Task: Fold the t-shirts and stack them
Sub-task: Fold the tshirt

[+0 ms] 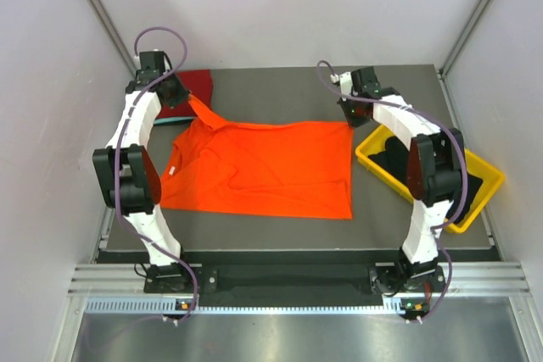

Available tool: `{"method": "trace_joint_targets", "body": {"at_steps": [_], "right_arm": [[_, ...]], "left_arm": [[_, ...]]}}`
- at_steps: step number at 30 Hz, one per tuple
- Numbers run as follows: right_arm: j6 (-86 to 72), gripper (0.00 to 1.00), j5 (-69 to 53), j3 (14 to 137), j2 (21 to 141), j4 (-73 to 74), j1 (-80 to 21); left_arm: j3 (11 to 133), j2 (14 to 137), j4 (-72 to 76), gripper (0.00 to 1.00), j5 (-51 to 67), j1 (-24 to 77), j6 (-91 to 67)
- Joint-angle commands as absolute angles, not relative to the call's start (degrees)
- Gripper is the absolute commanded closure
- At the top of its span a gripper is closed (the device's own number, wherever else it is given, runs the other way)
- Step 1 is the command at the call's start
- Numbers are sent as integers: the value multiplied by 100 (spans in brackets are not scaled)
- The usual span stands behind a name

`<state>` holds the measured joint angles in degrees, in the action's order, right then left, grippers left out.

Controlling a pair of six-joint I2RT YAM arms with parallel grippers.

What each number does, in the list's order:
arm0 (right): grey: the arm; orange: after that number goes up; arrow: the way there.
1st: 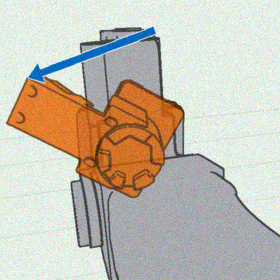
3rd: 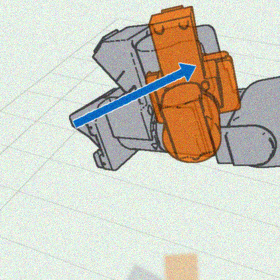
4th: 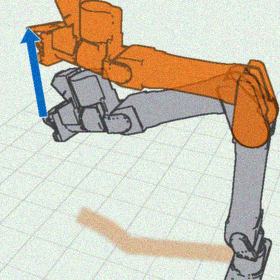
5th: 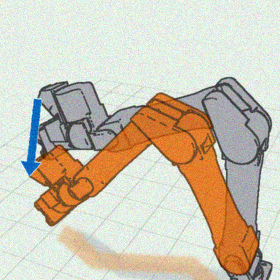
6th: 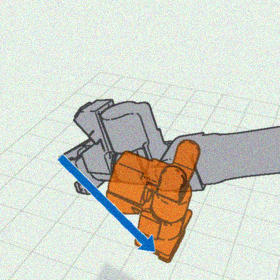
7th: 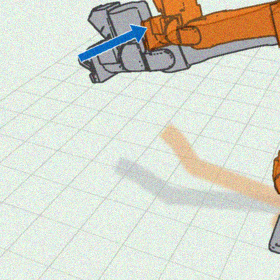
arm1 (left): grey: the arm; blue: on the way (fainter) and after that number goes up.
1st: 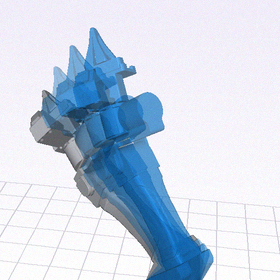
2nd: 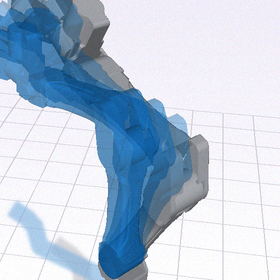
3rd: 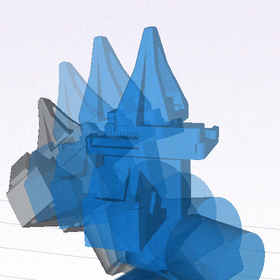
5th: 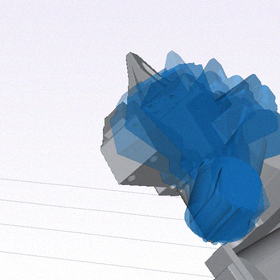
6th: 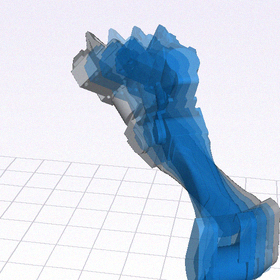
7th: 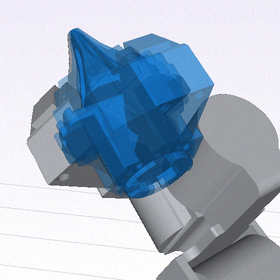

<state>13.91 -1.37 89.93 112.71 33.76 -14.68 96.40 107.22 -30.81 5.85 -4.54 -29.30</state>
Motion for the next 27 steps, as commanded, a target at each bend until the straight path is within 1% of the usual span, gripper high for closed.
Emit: {"method": "trace_joint_targets", "body": {"at_steps": [1,5,8,13,17,24,27], "right_arm": [[1468,100,456,8571,10723,2532,-1599],[1459,100,851,7938,10231,1926,-1871],[1450,100,1299,7323,9818,1207,-2117],[1258,100,1924,6690,9422,897,-2232],[1134,100,1916,6329,9124,791,-2294],[853,100,1925,5837,8842,905,-2584],[782,100,1916,5547,8728,888,-2724]], "left_arm": [[9791,10573,-3217,100,413,-554,-2979],[9528,10372,-3121,100,500,-589,-3049],[9046,10047,-3006,100,782,-729,-3242],[8710,9669,-3154,100,563,-887,-3261],[8359,9309,-3313,100,510,-1010,-3339],[7208,8430,-3278,100,668,-1116,-3796],[6795,8087,-3392,100,528,-1169,-3937]]}}
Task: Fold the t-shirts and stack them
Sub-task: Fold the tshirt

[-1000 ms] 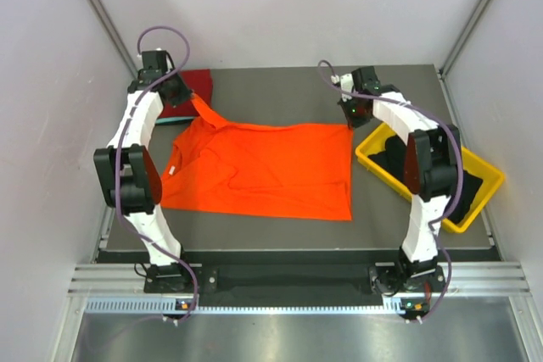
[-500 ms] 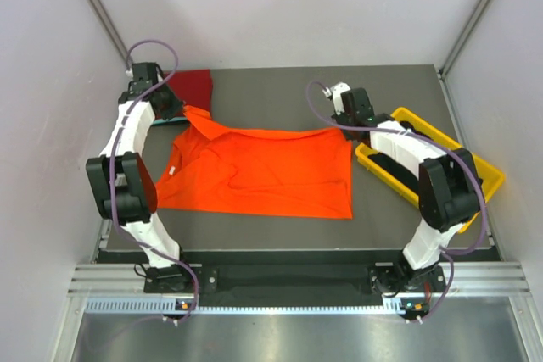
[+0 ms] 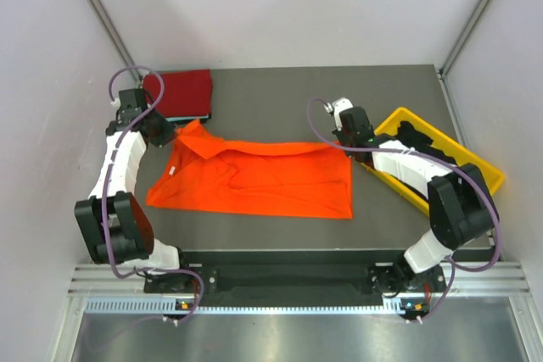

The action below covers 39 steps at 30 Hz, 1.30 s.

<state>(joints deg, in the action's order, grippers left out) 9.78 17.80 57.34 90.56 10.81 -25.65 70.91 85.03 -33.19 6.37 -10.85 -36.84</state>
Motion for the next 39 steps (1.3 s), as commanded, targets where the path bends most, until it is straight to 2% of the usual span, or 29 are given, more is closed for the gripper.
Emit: {"method": "trace_joint_targets", "body": {"at_steps": [1,11,22,29,39], "right_arm": [[774,100,1925,5494,8719,896,-2751],[440,100,2180,4992,8490,1142,-3234],[70,100,2346,4676,8394,1406,-3656],[-333,100,2320,4808,8420,1810,-3797],[-501,100,2522,4755,8543,2048,-3797]], "left_arm": [[6707,7999,-3445,100,449,-1178,-3972],[5731,7163,-3718,100,-158,-1564,-4192],[5212,7066,-3841,100,-351,-1661,-4359],[4817,7180,-3656,100,-70,-1652,-4342],[4816,7119,-3674,100,-755,-1652,-4210]]}}
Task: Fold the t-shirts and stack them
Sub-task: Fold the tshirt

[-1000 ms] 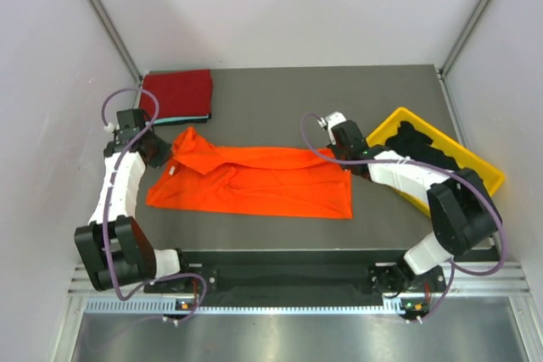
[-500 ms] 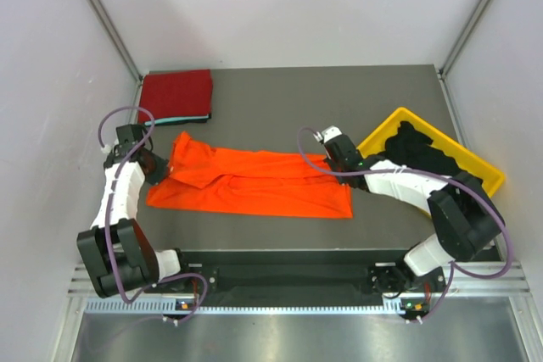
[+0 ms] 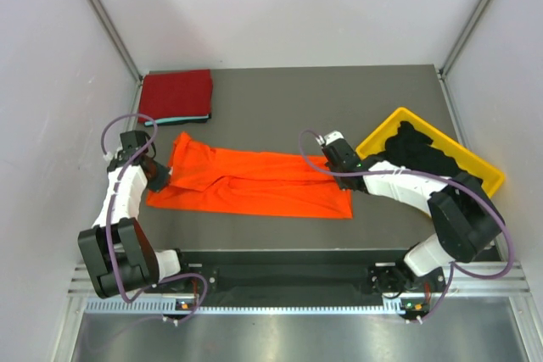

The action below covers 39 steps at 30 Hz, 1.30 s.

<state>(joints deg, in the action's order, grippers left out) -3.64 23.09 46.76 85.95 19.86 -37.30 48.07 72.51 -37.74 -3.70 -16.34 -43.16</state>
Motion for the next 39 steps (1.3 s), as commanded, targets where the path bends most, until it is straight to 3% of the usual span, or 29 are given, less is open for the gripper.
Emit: {"method": "trace_joint_targets", "body": {"at_steps": [1,8,11,13,18,21,22,29,39], "right_arm": [[-501,100,2540,4755,8526,2039,-3788],[-509,99,2479,4781,8552,2083,-3788],[-641,88,2365,4878,8473,2346,-3797],[-729,78,2163,5044,8403,2661,-3797],[-1291,69,1462,5449,8139,3111,-3797],[-1722,68,943,5441,8121,2849,-3797],[-1836,69,914,5423,8156,2578,-3797],[-2557,77,1362,5467,9096,2259,-3718],[-2637,74,1688,5019,9159,2382,-3419]], "left_arm": [[4860,7145,-3691,100,-895,-1661,-4158],[4860,7242,-3683,100,-854,-1652,-4069],[4668,7268,-3543,100,-520,-1652,-3947],[4641,7321,-3612,87,-343,-1652,-3894],[4991,7286,-3805,75,-544,-1652,-3640],[5282,7190,-3639,71,-335,-1661,-3438],[5308,7129,-3317,71,214,-1661,-3358],[5071,7057,-1927,66,1668,-1644,-3366],[5704,8471,-1987,66,1292,-1644,-3331]]}}
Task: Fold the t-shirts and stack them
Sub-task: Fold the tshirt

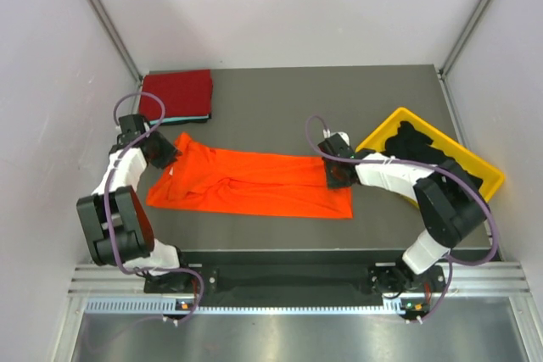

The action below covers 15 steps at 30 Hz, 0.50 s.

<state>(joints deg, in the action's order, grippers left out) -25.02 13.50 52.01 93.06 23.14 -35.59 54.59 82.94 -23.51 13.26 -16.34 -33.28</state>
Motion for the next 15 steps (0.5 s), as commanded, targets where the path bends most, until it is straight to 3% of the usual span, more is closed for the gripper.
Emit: {"method": "trace_joint_targets", "body": {"at_steps": [1,15], "right_arm": [[-2611,74,1653,5010,9010,2382,-3419],[-2400,74,915,4949,8121,2953,-3182]], "left_arm": [[5713,8542,-1943,67,1309,-1644,-3348],[5880,8859,-1460,70,2328,-1486,-3225]]}}
